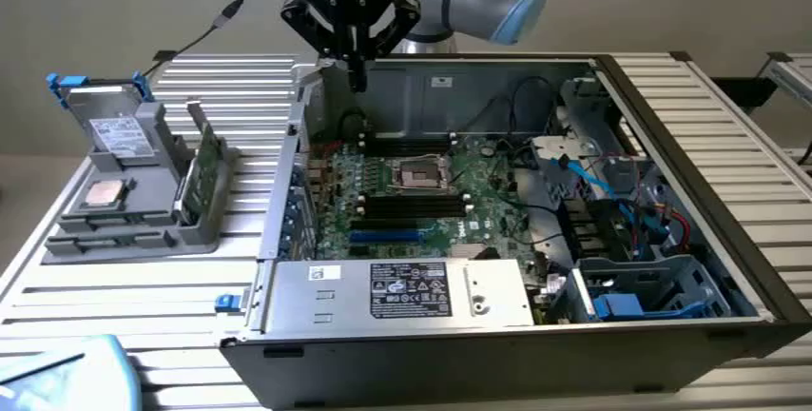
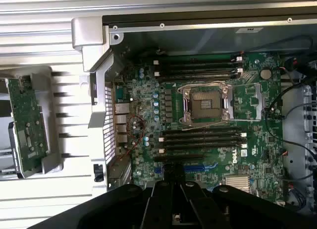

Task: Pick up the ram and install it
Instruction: 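Reach for the ram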

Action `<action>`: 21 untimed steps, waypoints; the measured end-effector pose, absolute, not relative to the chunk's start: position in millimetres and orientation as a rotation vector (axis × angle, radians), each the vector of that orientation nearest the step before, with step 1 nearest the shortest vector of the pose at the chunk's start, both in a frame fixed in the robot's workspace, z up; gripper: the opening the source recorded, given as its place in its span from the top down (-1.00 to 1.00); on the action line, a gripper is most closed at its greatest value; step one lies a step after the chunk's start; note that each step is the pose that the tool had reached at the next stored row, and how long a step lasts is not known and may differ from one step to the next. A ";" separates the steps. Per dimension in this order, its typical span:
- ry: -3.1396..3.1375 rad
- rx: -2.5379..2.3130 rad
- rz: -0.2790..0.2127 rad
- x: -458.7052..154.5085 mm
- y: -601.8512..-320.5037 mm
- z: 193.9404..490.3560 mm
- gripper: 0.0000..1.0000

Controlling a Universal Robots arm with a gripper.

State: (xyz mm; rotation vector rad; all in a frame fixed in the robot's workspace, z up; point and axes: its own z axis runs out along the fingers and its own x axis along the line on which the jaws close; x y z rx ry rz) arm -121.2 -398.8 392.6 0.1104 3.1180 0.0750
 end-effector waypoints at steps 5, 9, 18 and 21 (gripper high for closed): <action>3.118 0.110 0.075 -121.2 -398.8 392.6 0.79; 3.118 0.110 0.075 -121.2 -398.8 392.6 0.79; 3.118 0.111 0.075 -149.6 -396.4 392.4 0.79; 3.118 0.111 0.075 -163.4 -395.5 392.3 0.79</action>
